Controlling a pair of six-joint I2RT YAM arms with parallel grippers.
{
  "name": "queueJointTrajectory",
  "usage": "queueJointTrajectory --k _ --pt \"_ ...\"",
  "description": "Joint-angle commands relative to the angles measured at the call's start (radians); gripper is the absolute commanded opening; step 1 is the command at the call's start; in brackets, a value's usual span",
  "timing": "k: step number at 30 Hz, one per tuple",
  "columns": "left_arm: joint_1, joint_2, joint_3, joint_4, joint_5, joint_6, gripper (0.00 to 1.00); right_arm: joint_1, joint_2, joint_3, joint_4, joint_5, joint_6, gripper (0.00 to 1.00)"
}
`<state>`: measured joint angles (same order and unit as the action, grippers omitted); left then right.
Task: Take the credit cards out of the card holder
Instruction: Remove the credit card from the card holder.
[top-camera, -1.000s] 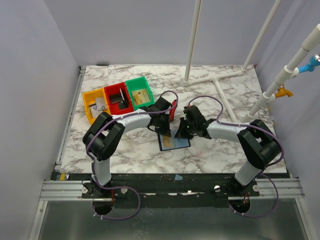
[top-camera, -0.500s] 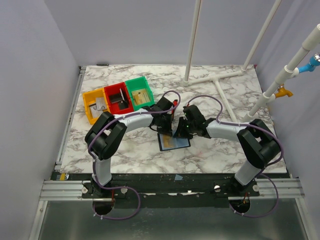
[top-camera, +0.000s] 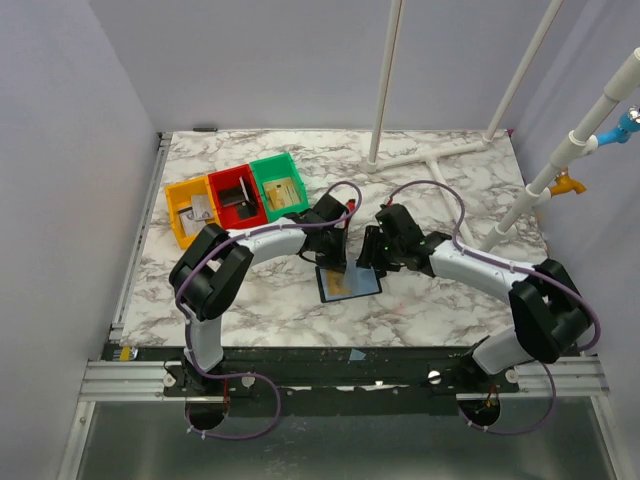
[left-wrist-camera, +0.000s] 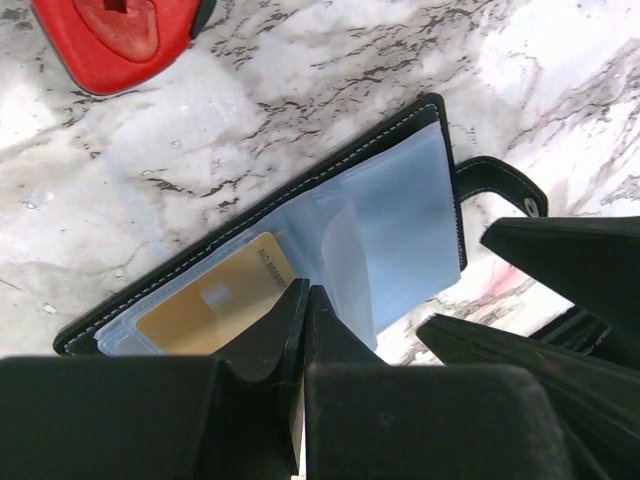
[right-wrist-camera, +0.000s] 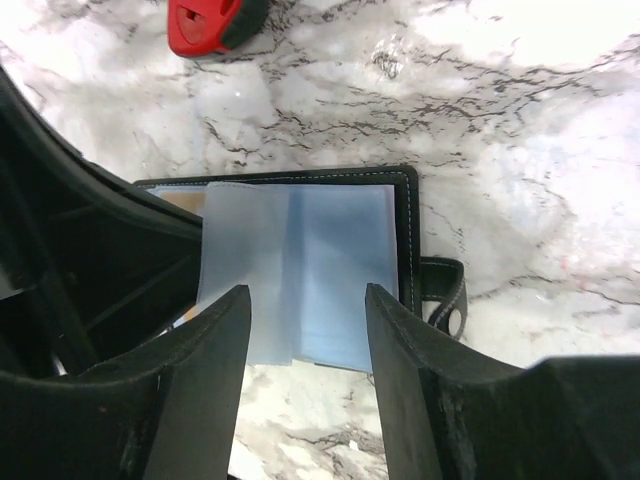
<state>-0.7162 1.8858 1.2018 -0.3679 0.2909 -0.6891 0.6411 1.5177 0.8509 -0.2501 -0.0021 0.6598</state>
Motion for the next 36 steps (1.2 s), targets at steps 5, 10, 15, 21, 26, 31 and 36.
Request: queueJointTrajectory --k 5,10,15,21,26,31,36 --pt "-0.03 -0.047 0.01 0.044 0.054 -0.04 0.0 -0.001 -0.14 0.042 -0.126 0.152 -0.017 0.54" --pt "-0.046 -0.012 0.045 0.049 0.065 -0.055 0.0 0.0 -0.206 0.035 -0.164 0.192 -0.019 0.54" --pt "-0.057 0.043 0.075 0.053 0.067 -0.065 0.0 -0.001 -0.242 0.012 -0.181 0.203 -0.015 0.54" --pt "-0.06 0.108 0.099 0.05 0.07 -0.075 0.0 0.0 -0.256 -0.006 -0.183 0.196 -0.009 0.54" --pt "-0.06 0.139 0.099 0.053 0.071 -0.078 0.0 0.0 -0.252 -0.01 -0.169 0.177 -0.007 0.54" --pt "-0.059 0.092 0.094 0.042 0.064 -0.066 0.0 0.0 -0.239 -0.016 -0.15 0.143 -0.004 0.54" --pt "-0.041 -0.018 0.066 0.012 0.033 -0.05 0.0 0.0 -0.229 -0.019 -0.122 0.095 -0.003 0.54"
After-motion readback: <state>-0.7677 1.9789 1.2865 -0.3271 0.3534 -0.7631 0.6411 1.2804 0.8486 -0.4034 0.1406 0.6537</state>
